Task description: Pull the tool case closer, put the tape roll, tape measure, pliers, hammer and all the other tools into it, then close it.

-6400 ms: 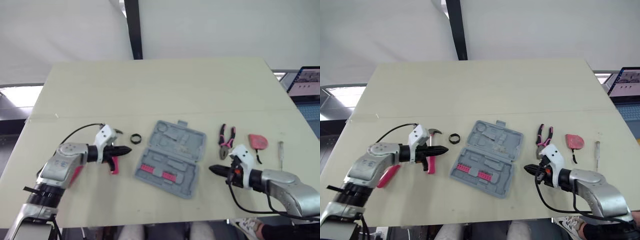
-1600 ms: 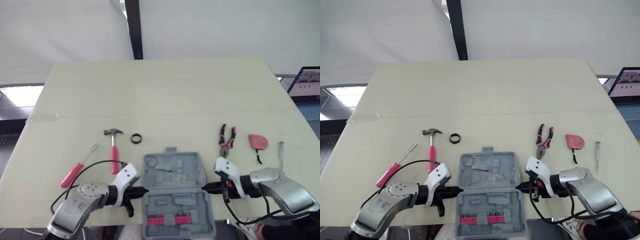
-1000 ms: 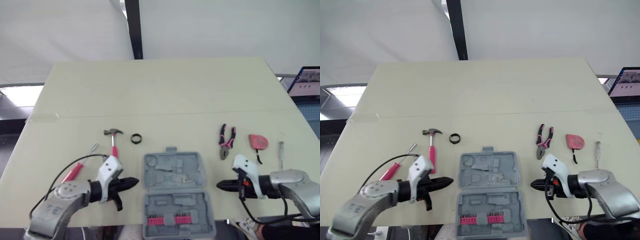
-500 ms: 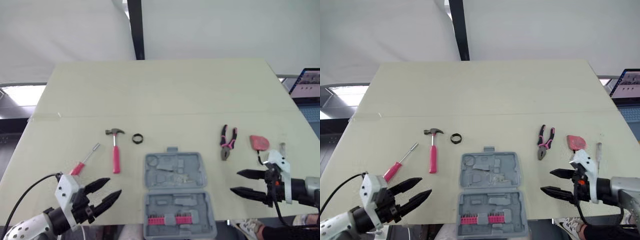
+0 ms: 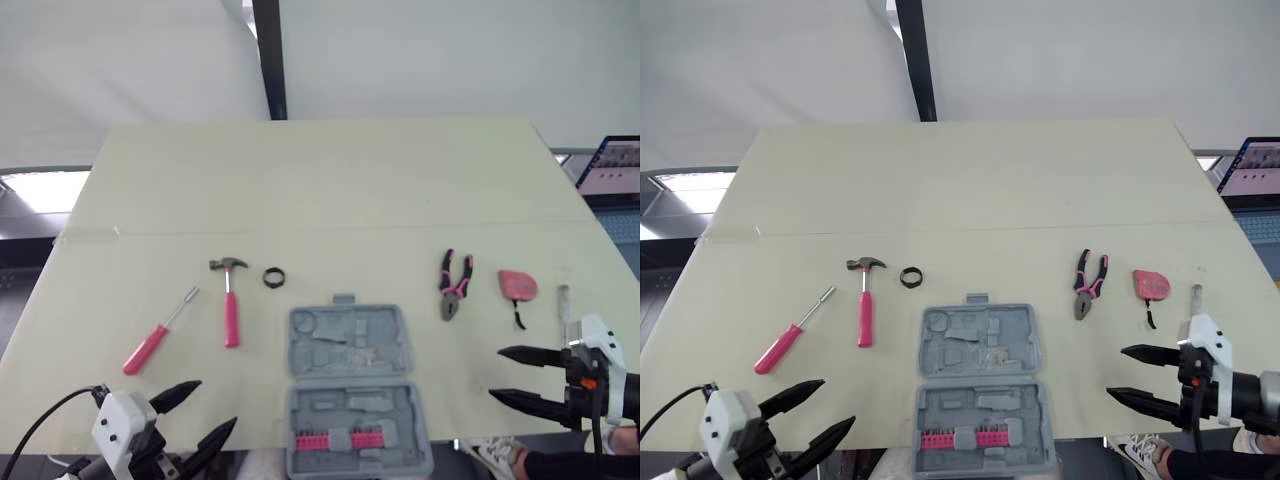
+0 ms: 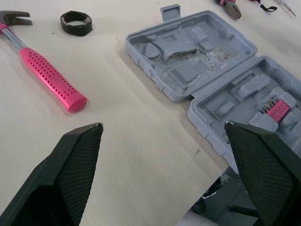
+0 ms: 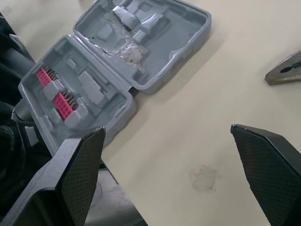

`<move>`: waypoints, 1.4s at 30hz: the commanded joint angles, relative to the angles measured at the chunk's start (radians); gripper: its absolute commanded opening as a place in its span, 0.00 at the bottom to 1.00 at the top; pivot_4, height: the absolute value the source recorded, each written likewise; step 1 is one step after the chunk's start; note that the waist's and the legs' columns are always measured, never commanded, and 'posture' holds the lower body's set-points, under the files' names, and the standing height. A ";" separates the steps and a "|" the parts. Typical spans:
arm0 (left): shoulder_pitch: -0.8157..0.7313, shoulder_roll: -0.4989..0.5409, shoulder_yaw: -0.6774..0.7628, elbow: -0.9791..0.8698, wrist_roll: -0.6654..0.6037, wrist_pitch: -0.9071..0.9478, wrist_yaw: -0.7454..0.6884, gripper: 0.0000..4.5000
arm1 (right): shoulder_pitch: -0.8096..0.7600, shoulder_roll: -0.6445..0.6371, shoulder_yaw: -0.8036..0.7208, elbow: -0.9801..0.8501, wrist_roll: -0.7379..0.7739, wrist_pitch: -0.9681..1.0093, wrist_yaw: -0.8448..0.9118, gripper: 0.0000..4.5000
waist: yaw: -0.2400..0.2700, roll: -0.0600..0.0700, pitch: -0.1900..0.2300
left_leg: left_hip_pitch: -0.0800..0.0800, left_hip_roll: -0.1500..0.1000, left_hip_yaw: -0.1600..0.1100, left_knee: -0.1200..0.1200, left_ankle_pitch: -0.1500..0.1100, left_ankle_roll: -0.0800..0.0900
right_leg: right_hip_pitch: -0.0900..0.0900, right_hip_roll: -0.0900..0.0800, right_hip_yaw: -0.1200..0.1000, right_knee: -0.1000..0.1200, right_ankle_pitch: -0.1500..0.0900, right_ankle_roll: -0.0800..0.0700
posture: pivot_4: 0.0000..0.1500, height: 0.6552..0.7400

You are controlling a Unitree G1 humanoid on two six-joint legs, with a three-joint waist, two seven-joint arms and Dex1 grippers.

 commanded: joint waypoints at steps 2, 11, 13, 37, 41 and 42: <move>0.017 0.003 -0.035 0.022 0.025 -0.009 0.014 0.98 | -0.008 0.014 0.000 0.011 -0.002 -0.074 0.031 1.00 | -0.001 0.000 0.000 | 0.000 0.000 0.000 0.000 0.000 0.000 | 0.000 0.000 0.000 0.000 0.000 0.000 | 1.00 1.00; -0.080 0.058 -0.102 0.012 0.050 0.093 0.092 0.98 | 0.004 0.149 -0.038 -0.133 0.047 -0.180 -0.049 1.00 | 0.003 0.000 0.000 | 0.000 0.000 -0.001 0.000 0.000 0.000 | 0.000 0.000 0.000 0.001 0.000 0.000 | 1.00 1.00; -0.126 0.100 -0.099 0.002 0.047 0.155 0.114 0.98 | -0.014 0.154 -0.022 -0.141 0.048 -0.173 -0.066 1.00 | 0.001 0.000 0.000 | 0.001 0.000 0.000 0.000 0.000 0.000 | 0.001 0.000 0.000 0.001 0.000 0.000 | 1.00 1.00; -1.739 0.812 -1.104 0.235 0.383 0.804 -0.268 0.98 | -0.294 0.096 0.156 -0.043 0.022 -0.102 -0.104 1.00 | 0.001 0.000 0.002 | -0.002 -0.001 0.002 0.000 0.001 -0.001 | -0.006 0.001 0.002 0.006 0.000 0.000 | 1.00 1.00; -1.852 0.718 -1.219 0.298 0.487 0.823 -0.314 0.98 | -0.297 0.084 0.139 -0.055 0.037 -0.076 -0.105 1.00 | 0.003 -0.003 0.003 | -0.003 -0.001 0.003 0.000 0.001 -0.001 | -0.007 0.001 0.002 0.006 0.000 0.000 | 1.00 1.00; -1.867 0.700 -1.237 0.311 0.509 0.821 -0.324 0.98 | -0.290 0.080 0.128 -0.062 0.046 -0.065 -0.105 1.00 | 0.004 -0.004 0.004 | -0.003 -0.001 0.003 0.000 0.001 -0.001 | -0.008 0.001 0.002 0.007 0.000 0.000 | 1.00 1.00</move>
